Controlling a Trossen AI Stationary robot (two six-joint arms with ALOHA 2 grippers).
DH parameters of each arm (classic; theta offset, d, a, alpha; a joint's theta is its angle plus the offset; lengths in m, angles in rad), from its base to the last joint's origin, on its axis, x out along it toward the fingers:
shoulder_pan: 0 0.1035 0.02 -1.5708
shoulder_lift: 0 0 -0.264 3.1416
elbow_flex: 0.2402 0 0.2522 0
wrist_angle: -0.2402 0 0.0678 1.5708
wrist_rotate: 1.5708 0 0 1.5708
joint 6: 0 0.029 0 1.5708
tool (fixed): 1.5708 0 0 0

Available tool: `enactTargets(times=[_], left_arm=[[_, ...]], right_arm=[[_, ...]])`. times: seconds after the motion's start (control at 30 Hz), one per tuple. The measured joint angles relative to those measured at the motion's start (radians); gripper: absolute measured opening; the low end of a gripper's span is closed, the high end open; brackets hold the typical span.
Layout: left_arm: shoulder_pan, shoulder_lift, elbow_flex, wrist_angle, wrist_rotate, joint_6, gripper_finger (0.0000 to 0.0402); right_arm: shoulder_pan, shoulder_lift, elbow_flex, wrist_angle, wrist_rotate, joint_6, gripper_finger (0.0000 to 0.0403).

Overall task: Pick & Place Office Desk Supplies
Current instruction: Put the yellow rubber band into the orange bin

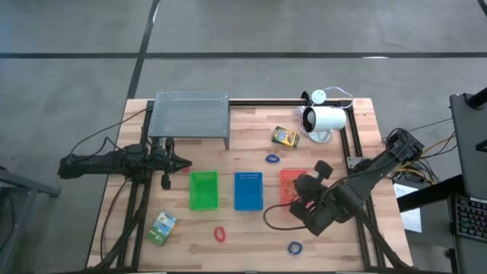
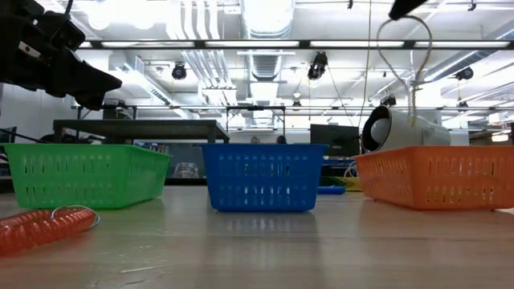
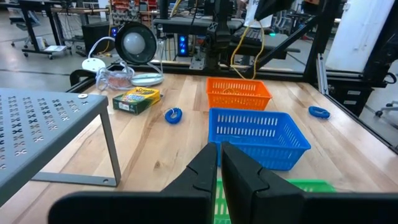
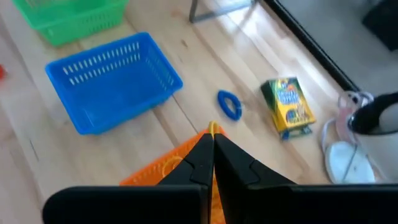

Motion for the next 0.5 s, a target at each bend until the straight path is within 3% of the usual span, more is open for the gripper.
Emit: enactTargets(times=[0.5], left_arm=[[0.0,0.0,0.0,0.0,0.0,0.0,0.0028]], right_arm=[[-0.026,0.002,-0.033,-0.03,-0.063,0.025,0.0008]])
